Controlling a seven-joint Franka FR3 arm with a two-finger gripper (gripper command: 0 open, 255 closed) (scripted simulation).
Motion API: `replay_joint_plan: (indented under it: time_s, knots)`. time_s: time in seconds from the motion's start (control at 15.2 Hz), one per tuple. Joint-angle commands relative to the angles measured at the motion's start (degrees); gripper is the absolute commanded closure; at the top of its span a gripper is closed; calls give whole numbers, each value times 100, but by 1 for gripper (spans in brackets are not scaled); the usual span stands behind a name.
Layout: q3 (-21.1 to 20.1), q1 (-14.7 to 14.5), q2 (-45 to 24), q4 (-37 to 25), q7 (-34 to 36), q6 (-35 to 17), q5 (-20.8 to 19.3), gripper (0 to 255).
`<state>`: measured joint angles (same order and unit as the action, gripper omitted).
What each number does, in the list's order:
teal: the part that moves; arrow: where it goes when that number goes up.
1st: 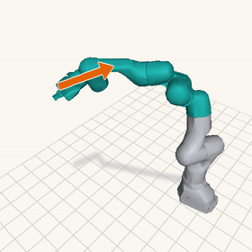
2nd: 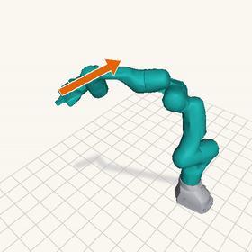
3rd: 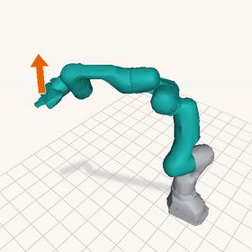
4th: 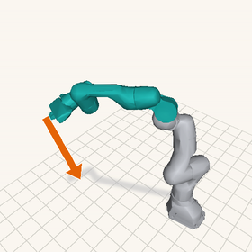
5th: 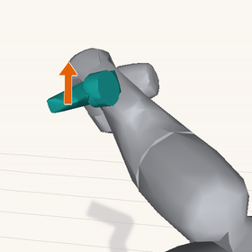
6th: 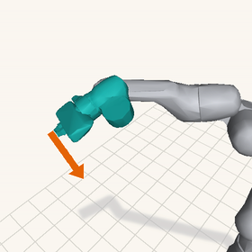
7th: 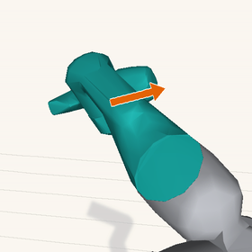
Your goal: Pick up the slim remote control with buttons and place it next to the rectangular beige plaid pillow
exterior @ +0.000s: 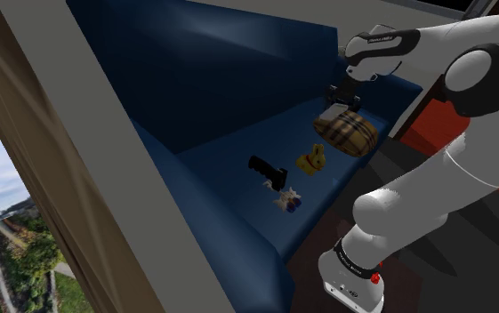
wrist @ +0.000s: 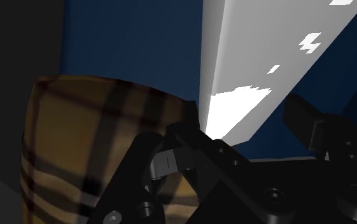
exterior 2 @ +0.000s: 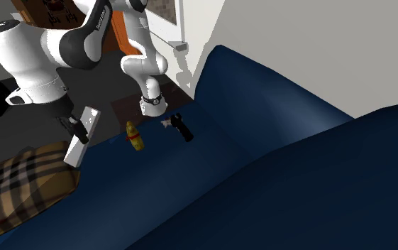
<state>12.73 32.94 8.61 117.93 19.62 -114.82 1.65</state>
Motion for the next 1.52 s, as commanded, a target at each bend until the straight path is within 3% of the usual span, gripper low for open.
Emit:
replay_joint_plan:
  time_s: [0.0, 1.45]
  knots:
    - [22, 13, -30, 108, -48, -139, 10, 255]
    - [63, 9, -656, 1187, -287, -1821, 244, 255]
